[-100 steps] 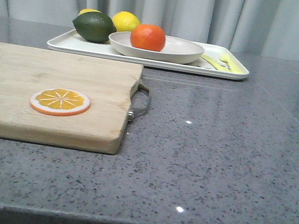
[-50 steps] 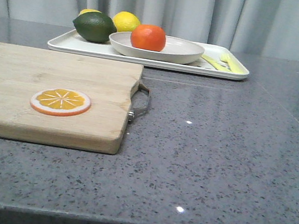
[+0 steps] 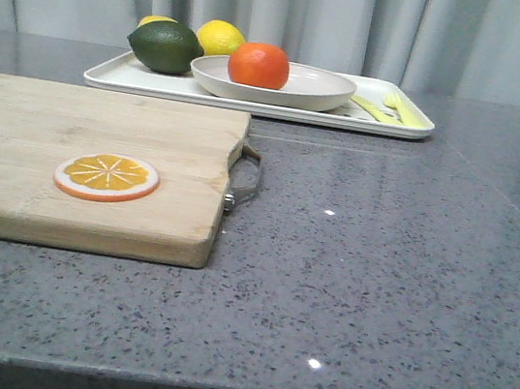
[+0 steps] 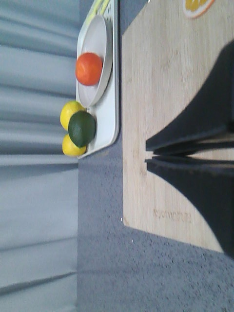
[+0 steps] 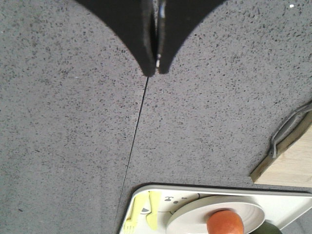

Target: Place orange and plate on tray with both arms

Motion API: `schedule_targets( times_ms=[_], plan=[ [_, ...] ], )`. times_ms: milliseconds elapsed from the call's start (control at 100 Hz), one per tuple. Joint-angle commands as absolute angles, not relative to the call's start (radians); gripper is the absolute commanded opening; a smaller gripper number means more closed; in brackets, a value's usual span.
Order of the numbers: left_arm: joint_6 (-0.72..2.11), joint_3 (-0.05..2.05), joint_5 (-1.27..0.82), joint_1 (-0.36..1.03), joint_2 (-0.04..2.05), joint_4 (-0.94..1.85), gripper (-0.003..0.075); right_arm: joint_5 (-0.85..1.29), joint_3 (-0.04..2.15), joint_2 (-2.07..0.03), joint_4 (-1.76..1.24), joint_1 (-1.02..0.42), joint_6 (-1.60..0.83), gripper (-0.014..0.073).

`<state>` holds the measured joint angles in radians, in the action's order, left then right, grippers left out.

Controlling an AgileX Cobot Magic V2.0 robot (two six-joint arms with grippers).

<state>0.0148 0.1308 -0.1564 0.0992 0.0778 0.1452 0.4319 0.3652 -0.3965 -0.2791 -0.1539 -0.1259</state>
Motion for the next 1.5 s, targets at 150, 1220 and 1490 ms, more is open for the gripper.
schedule_targets(
  times_ms=[150, 1220, 1490],
  plan=[
    [0.015, 0.071, -0.051, -0.01, -0.001, 0.138, -0.0018, 0.362, 0.388, -0.4, -0.287, -0.151, -0.138, -0.0052],
    [0.015, -0.023, 0.0, -0.018, -0.033, 0.136, -0.0019, 0.36, 0.388, -0.4, -0.287, -0.151, -0.138, -0.0052],
    [0.015, -0.023, 0.0, -0.018, -0.033, 0.136, -0.0019, 0.36, 0.388, -0.4, -0.287, -0.151, -0.138, -0.0052]
  ],
)
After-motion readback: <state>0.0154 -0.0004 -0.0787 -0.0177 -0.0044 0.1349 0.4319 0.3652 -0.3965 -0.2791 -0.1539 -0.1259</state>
